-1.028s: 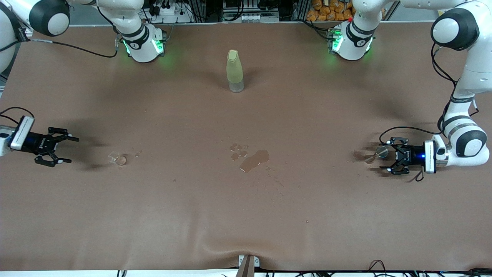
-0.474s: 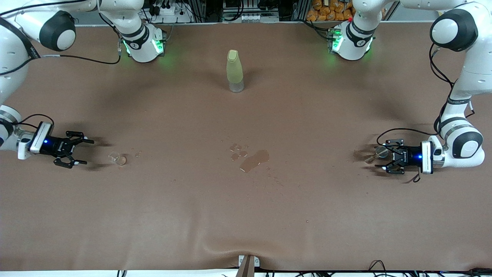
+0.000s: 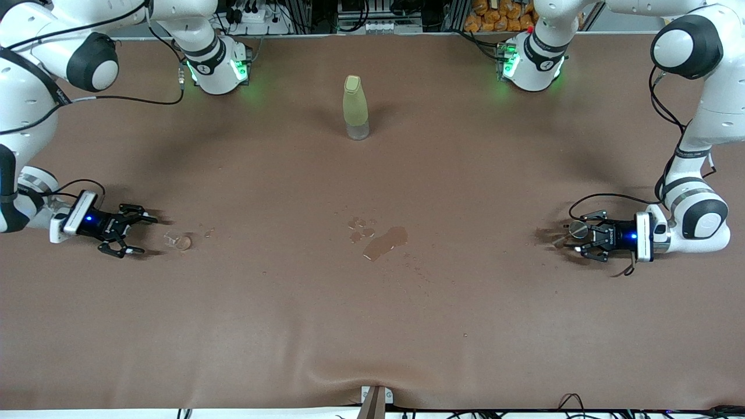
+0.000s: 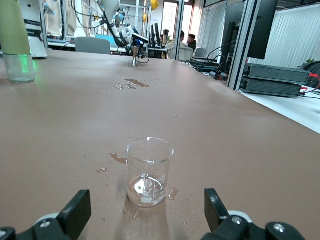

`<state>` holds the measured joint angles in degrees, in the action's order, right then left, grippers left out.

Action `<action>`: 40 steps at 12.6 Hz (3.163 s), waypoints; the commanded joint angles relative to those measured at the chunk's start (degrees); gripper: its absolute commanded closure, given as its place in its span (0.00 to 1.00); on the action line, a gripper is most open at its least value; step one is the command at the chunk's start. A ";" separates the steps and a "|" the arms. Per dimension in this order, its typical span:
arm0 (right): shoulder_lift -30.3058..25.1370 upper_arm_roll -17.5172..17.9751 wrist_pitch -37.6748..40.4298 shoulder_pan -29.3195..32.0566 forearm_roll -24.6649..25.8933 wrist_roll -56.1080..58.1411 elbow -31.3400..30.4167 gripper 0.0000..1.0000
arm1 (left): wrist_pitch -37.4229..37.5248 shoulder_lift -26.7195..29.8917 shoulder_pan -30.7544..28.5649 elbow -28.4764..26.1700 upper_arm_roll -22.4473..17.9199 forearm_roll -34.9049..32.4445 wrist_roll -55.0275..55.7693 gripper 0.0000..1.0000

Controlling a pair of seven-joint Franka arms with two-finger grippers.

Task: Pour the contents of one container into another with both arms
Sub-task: 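Grasp the jigger with the left gripper while the right gripper grasps the beaker, then lift the jigger and beaker and carry both toward the table centre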

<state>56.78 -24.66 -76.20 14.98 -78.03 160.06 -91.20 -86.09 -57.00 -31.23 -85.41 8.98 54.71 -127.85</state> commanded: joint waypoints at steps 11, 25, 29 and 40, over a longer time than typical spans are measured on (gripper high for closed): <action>5.27 4.71 0.00 0.75 -3.45 18.18 0.76 0.00 | 1.01 1.90 0.12 1.83 2.18 4.08 -2.23 1.00; 5.80 11.48 -4.84 -0.39 -4.94 18.45 0.41 0.49 | -18.82 2.77 16.27 1.39 9.11 15.49 -7.59 1.00; 5.72 12.09 -4.93 -0.66 -5.03 17.92 0.41 1.00 | -27.69 2.95 24.96 1.13 10.88 27.60 -11.43 1.00; 0.45 15.79 -3.17 -6.71 -5.73 0.63 -0.02 1.00 | -44.77 2.86 40.80 0.42 10.80 52.24 -22.26 1.00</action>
<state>59.76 -8.70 -79.83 9.38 -82.26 157.25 -89.21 -127.81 -55.48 6.45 -84.34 20.08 103.38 -148.41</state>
